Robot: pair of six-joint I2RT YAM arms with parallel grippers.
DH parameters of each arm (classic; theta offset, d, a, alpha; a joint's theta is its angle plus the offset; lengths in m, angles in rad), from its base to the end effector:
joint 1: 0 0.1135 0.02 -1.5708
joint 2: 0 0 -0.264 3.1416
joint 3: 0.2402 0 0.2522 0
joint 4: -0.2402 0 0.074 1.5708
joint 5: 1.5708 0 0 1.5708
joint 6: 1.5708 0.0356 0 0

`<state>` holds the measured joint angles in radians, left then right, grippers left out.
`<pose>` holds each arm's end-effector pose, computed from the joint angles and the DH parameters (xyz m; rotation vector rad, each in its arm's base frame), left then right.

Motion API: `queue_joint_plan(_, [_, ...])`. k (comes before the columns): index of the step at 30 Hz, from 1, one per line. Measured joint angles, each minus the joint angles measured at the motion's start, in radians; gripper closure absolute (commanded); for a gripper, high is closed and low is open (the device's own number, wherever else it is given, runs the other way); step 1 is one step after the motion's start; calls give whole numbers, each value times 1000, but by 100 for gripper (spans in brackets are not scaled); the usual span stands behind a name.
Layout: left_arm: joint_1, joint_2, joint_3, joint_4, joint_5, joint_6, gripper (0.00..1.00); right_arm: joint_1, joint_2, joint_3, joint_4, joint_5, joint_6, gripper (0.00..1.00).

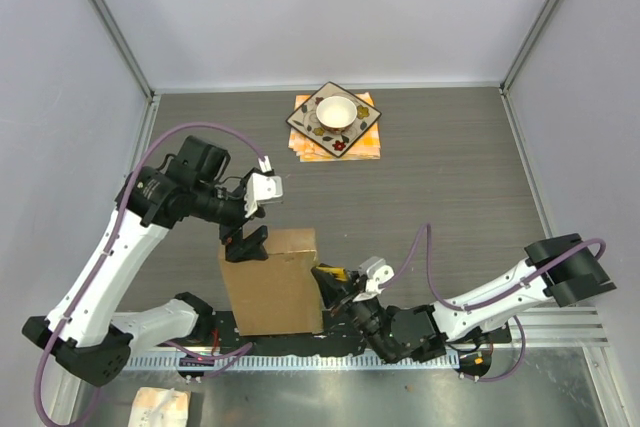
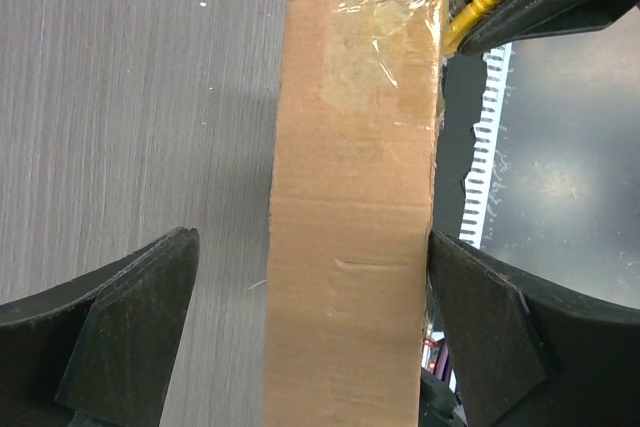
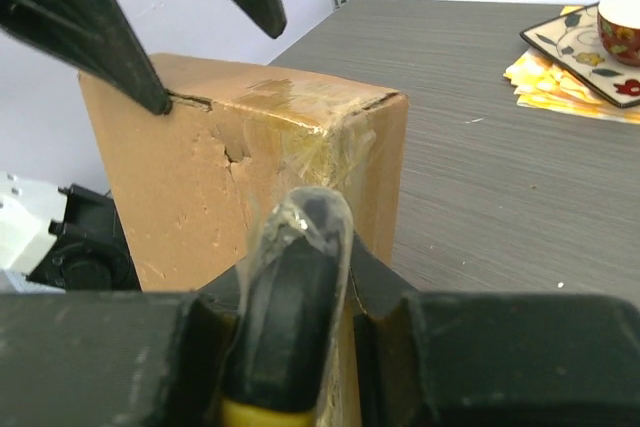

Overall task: Unpack the express box
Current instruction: Cut the express box at the center of the board.

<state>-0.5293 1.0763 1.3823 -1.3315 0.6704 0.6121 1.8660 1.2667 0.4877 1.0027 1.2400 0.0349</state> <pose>0.1296 -0.1014 0.3898 1.5271 1.9363 -0.8259 -0.0379 0.2402 0.2550 -0.2841 1.5120 0.6932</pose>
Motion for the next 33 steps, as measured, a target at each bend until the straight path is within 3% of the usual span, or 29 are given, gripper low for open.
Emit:
queue_joint_plan(7, [-18, 35, 22, -23, 1, 24, 0, 14, -56, -1, -109, -56, -59, 99])
queue_joint_plan(18, [-115, 63, -36, -23, 40, 23, 0, 31, -42, 9, -105, -62, -142, 99])
queue_joint_plan(20, [-136, 63, -53, -23, 31, 27, 13, 33, -42, 11, -108, -64, -158, 99])
queue_joint_plan(23, [-165, 70, -77, -22, 13, 37, 64, 37, -43, 14, -115, -67, -179, 99])
queue_joint_plan(24, [-171, 75, -84, -16, 0, 38, 92, 43, -44, 16, -119, -66, -187, 99])
queue_joint_plan(26, [-175, 83, -83, -5, -16, 26, 100, 51, -48, 19, -130, -65, -203, 99])
queue_joint_plan(33, [-202, 76, -77, -4, -43, 20, 94, 65, -65, 20, -133, -70, -264, 99])
